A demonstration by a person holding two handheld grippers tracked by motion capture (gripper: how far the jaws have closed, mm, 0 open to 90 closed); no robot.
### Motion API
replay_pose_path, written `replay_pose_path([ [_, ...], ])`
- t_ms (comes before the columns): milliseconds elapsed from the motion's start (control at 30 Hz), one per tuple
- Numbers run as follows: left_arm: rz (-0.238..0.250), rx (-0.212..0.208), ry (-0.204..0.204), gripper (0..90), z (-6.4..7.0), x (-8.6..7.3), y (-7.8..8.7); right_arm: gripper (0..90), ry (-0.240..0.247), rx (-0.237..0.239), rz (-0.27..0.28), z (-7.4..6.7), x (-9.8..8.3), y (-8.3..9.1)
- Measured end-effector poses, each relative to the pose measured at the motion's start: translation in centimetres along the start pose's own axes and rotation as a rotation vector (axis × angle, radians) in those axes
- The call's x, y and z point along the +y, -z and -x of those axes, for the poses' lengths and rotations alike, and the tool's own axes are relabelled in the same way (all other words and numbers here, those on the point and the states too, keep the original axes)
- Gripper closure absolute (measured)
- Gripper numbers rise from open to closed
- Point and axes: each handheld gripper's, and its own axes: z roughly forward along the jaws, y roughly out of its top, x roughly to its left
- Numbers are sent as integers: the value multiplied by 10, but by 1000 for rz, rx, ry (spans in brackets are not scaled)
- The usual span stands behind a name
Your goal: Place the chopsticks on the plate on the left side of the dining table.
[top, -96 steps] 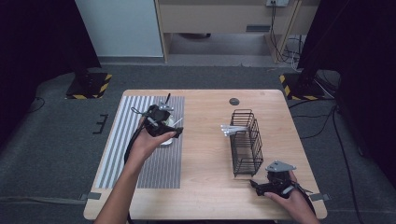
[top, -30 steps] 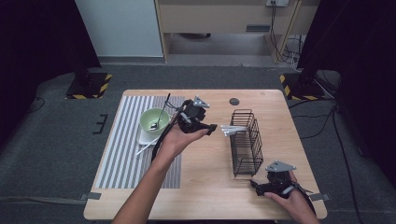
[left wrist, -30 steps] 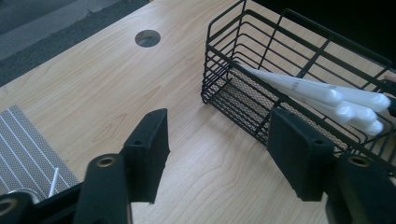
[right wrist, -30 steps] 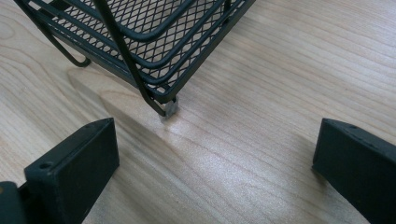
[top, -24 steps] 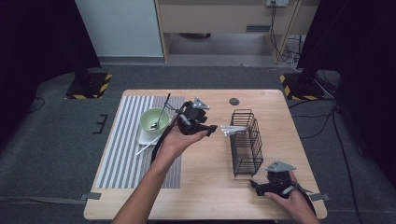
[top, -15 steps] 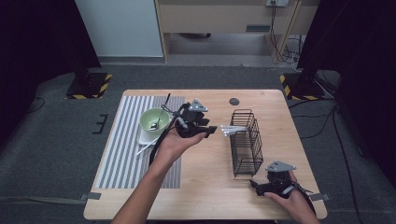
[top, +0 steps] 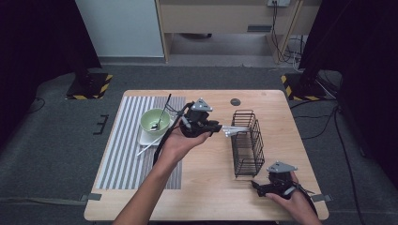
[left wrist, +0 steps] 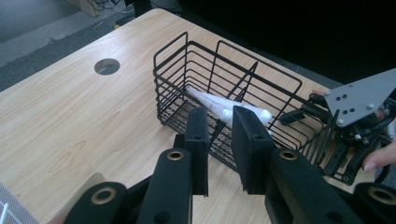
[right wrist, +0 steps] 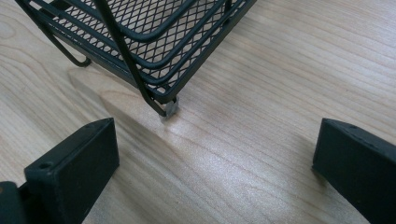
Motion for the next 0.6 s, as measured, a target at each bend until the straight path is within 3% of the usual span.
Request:
replay_pose_path([
  [133, -7, 13, -14, 761, 3, 3, -5, 3, 0, 0, 0, 0, 0, 0],
  [333, -21, 66, -43, 755, 5, 7, -13, 3, 0, 0, 0, 0, 0, 0],
  [600, -23, 77, -21, 749, -2, 11, -26, 3, 0, 0, 0, 0, 0, 0],
])
